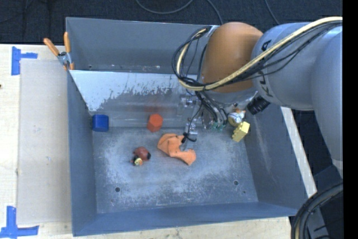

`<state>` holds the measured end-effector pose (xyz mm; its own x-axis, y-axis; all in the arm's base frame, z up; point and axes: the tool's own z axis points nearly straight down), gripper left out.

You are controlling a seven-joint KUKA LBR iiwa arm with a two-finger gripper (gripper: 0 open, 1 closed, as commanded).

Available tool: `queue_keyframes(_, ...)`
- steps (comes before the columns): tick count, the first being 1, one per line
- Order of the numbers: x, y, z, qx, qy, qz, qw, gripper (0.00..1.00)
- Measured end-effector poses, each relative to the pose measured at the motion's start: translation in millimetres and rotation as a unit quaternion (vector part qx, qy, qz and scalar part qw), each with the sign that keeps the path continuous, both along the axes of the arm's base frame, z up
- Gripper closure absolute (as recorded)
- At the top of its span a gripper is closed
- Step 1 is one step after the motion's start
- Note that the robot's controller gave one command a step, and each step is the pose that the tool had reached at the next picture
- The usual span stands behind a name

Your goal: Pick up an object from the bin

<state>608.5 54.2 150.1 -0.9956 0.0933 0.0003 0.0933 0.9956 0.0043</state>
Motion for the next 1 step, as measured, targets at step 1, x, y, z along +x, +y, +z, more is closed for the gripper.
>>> queue_keyframes(1,-34.0,7.2,-40.4,-0.002,0.0009,0.052,0.9986,0.00)
